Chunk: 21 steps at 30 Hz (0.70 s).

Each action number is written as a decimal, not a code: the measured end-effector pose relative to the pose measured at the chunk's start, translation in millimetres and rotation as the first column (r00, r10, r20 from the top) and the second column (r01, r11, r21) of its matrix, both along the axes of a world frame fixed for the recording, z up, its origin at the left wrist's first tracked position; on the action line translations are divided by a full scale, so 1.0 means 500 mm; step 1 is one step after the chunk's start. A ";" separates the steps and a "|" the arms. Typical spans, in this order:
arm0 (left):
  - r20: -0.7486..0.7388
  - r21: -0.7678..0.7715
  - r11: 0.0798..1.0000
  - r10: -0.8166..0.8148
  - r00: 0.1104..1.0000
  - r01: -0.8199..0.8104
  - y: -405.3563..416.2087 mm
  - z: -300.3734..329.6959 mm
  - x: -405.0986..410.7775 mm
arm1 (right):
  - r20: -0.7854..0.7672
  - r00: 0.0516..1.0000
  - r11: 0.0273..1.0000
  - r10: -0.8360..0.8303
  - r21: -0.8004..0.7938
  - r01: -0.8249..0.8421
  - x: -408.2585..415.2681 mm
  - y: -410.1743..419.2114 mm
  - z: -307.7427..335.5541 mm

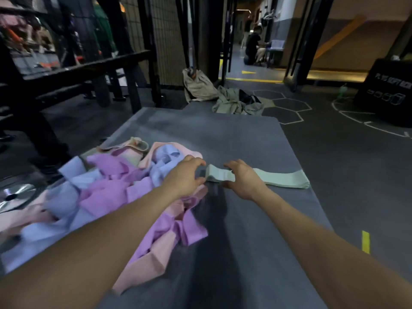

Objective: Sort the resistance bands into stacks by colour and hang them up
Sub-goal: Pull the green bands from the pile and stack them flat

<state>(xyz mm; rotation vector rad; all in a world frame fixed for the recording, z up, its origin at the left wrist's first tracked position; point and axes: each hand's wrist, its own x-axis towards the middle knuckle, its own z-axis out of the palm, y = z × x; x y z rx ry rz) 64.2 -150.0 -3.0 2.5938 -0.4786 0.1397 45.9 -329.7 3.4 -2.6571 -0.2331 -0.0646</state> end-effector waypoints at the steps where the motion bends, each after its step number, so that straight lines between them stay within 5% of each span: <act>1: -0.004 -0.015 1.000 0.010 1.000 -0.010 0.019 0.007 -0.021 | -0.001 1.000 1.000 0.011 0.016 -0.011 -0.015 0.023 0.007; 14: -0.004 -0.129 0.965 0.230 0.973 -0.229 0.320 0.043 -0.265 | -0.044 0.984 0.983 0.173 0.074 -0.170 -0.184 0.347 0.040; 21: -0.086 -0.153 0.904 0.390 0.917 -0.399 0.457 0.002 -0.310 | -0.041 0.989 0.983 0.141 -0.112 -0.145 -0.191 0.426 0.035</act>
